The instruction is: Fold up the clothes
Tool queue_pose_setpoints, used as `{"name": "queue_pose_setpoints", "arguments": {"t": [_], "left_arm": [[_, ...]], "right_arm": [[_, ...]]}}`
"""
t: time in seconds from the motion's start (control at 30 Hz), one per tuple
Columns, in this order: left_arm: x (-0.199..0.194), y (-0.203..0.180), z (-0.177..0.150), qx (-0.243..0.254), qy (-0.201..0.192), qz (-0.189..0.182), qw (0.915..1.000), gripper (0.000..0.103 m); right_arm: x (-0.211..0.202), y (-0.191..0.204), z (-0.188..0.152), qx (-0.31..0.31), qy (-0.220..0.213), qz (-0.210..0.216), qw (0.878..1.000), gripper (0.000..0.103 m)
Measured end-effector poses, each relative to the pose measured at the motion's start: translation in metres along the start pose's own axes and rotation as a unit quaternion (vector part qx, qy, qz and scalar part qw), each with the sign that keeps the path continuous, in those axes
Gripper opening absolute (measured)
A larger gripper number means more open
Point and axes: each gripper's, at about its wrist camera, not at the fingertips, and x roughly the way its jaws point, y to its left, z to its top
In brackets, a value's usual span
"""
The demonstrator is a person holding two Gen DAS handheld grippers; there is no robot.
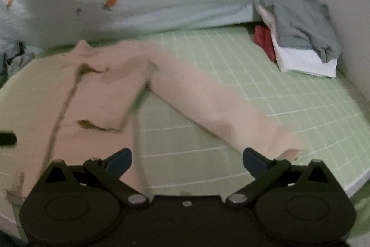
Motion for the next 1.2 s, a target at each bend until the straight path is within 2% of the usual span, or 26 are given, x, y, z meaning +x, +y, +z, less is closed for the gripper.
{"name": "queue_pose_setpoints", "arguments": {"t": [0.1,0.23,0.37,0.5,0.6,0.63,0.7,0.8,0.93,1.1,1.2], "left_arm": [[0.018,-0.029,0.010,-0.010,-0.011,-0.001,0.9999,0.090],[0.053,-0.062,0.021,-0.018,-0.001,0.006,0.9998,0.074],[0.080,-0.078,0.029,-0.027,0.012,0.015,0.9995,0.072],[0.110,-0.085,0.031,-0.026,0.035,0.032,0.9985,0.057],[0.122,-0.085,0.030,-0.033,0.046,0.044,0.9974,0.036],[0.123,-0.087,0.031,-0.031,0.044,0.048,0.9974,0.021],[0.123,-0.090,0.033,-0.023,0.047,0.045,0.9977,0.006],[0.117,-0.092,0.035,-0.017,0.039,0.045,0.9981,0.003],[0.094,-0.085,0.038,-0.045,0.010,0.034,0.9984,0.002],[0.047,-0.063,0.037,-0.079,-0.030,0.014,0.9963,0.002],[0.022,-0.037,0.029,-0.109,-0.039,0.010,0.9933,0.002]], "right_arm": [[0.017,-0.030,0.008,-0.002,0.007,0.003,1.000,0.103],[0.038,-0.070,0.019,-0.014,0.013,-0.005,1.000,0.103],[0.052,-0.101,0.021,-0.013,0.029,-0.004,0.999,0.103],[0.066,-0.117,0.016,-0.032,0.044,-0.007,0.998,0.103],[0.072,-0.126,0.012,-0.027,0.061,-0.005,0.998,0.103],[0.072,-0.127,0.010,-0.025,0.065,-0.004,0.998,0.103],[0.074,-0.129,0.008,-0.020,0.074,-0.001,0.997,0.103],[0.079,-0.128,0.006,-0.020,0.084,0.002,0.996,0.103],[0.082,-0.116,0.007,-0.032,0.085,-0.009,0.996,0.103],[0.083,-0.098,0.007,-0.038,0.080,-0.019,0.996,0.103],[0.080,-0.087,0.005,-0.034,0.077,-0.030,0.996,0.103]]}}
